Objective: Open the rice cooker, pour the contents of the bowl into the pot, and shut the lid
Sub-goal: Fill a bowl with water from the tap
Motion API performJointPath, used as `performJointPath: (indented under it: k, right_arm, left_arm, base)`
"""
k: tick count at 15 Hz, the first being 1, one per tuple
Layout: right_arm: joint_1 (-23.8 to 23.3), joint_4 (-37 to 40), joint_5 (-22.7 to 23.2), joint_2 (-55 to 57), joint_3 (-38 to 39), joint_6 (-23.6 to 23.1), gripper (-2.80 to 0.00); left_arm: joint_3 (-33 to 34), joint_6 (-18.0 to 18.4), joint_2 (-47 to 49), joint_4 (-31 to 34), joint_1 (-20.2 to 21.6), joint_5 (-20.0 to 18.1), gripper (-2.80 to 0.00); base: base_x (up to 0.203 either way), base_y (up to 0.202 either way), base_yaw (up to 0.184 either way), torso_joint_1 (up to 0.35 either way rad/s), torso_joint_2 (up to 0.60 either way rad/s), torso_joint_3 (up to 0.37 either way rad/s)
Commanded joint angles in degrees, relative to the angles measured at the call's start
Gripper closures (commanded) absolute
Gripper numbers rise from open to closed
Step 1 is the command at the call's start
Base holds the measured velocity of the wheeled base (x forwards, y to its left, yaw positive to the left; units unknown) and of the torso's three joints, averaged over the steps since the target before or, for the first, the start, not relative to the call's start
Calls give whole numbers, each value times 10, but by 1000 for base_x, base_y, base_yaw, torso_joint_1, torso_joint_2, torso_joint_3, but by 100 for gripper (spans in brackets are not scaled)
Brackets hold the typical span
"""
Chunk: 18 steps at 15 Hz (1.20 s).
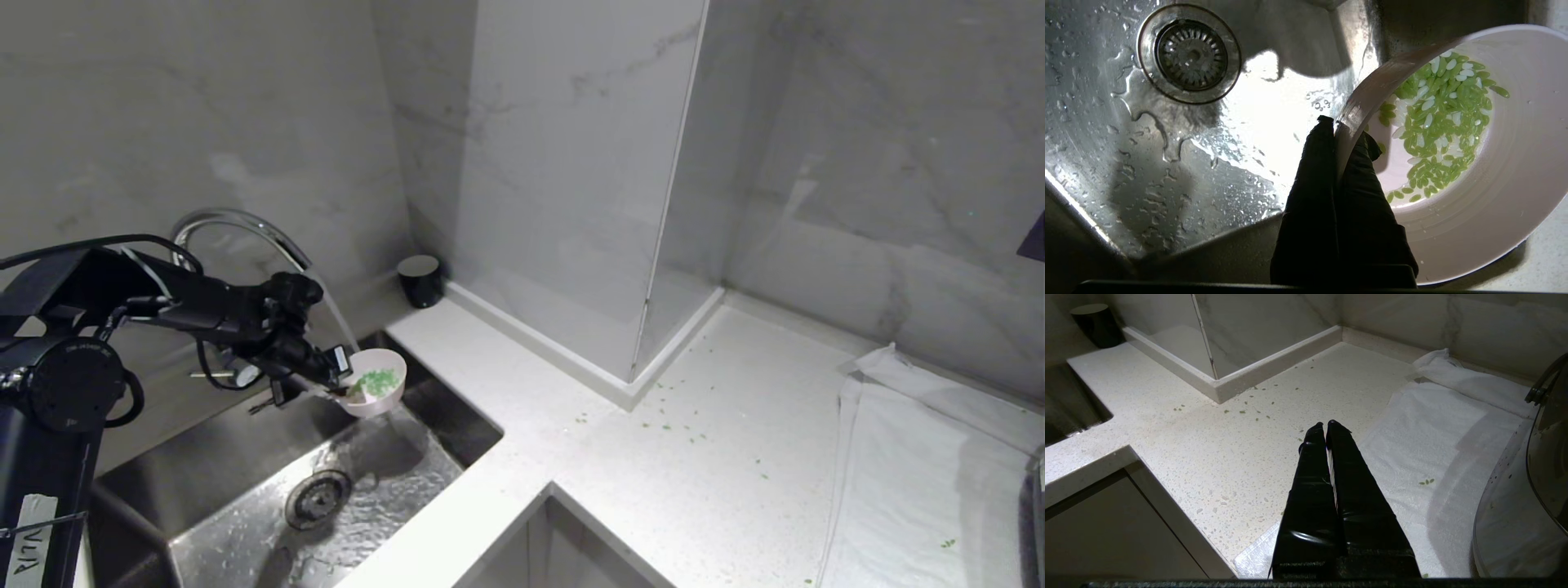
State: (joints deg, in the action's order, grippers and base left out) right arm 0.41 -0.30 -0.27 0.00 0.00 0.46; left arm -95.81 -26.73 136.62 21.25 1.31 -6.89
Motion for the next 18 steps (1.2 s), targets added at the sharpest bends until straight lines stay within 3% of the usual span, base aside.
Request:
performJointPath:
  k: [1, 18]
  right_arm:
    - [0, 0, 0, 0, 1, 0, 0]
    - [0, 0, 0, 0, 1, 0, 0]
  left_arm:
    - [-17, -2, 11, 2, 5, -1, 0]
    - [-39, -4, 20, 3, 7, -1, 0]
  base:
    - [0, 0, 0, 0, 0, 0]
    - [0, 0, 0, 0, 0, 0]
